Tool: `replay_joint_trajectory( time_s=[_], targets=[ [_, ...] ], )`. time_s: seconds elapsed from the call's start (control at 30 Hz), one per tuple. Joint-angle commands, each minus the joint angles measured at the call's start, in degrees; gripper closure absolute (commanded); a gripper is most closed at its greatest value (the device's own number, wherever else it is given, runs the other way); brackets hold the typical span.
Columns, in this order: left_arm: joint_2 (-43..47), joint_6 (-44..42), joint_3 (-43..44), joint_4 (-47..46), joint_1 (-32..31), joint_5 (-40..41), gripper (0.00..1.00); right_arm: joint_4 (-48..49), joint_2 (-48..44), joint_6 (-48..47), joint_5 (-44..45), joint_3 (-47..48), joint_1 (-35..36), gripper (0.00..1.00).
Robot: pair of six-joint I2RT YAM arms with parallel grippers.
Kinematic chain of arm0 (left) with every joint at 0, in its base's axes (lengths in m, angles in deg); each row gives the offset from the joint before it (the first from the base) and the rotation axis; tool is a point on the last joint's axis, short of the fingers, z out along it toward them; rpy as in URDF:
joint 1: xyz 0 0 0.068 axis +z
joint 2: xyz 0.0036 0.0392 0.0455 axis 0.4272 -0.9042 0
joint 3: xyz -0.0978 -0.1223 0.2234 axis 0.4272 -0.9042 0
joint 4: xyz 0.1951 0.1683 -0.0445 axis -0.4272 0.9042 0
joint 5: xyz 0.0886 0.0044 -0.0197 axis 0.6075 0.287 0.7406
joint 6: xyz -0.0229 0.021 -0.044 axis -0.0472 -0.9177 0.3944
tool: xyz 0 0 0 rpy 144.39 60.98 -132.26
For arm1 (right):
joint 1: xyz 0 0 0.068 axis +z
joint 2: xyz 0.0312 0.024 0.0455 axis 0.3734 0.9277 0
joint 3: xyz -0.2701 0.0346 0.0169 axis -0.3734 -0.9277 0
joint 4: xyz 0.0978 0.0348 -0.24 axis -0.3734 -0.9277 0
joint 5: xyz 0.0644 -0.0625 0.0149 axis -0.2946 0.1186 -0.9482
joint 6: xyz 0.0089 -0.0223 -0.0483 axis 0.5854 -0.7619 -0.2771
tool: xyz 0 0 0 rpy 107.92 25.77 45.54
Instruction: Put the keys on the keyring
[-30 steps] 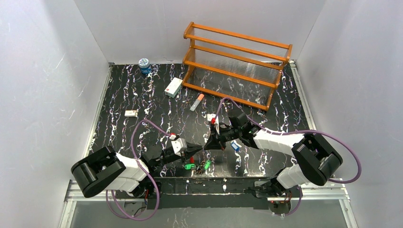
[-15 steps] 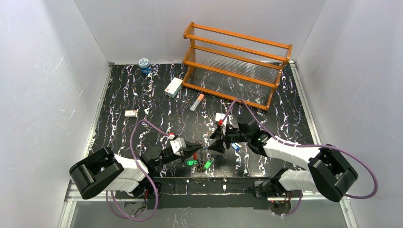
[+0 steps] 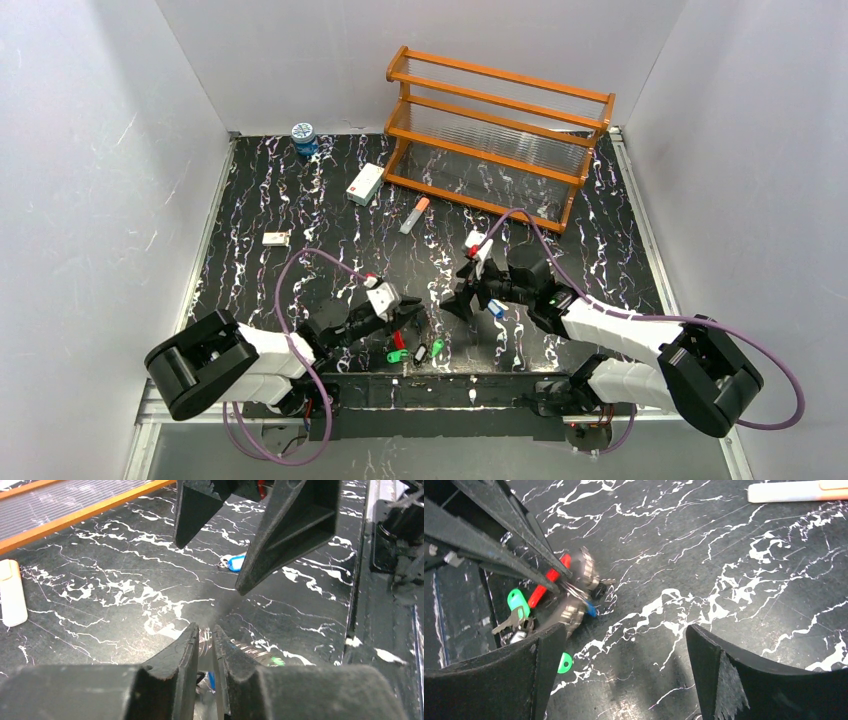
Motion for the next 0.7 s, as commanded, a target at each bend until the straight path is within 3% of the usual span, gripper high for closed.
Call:
replay_joint_trajectory(
  time_s=[0.0, 0.1, 0.2, 0.23, 0.5, 0.67],
  targets=[
    [0.72, -0.99, 4.44, 6.61, -0.26, 4.95, 0.79, 4.02, -1.33, 5.72, 6.51, -0.4, -0.38, 0.01],
    [1.07, 0.24, 6.62, 10.24, -0.28, 9.68, 0.53, 3.49, -1.41, 8.29, 9.76, 0.1, -0.6, 0.01],
    [2.75, 5.86, 8.75, 15.06, -0.3, 19.47, 0.13, 2.3, -1.82, 11.3, 12.84, 0.87, -0.84, 0.01],
    [3.46, 8.11, 9.74, 17.96, -0.28, 23.43, 0.04, 1.73, -2.08, 11.98, 13.76, 1.07, -0.91, 0.01],
    [3.25, 16.24, 23.51, 51.99, -0.19, 41.18, 0.02, -0.19, -6.44, 17.24, 21.43, -0.01, -1.28, 0.01],
    [-1.14, 25.08, 28.38, 64.81, -0.01, 43.73, 0.02, -2.42, -6.65, 18.93, 23.59, -0.24, -1.4, 0.01]
  ],
)
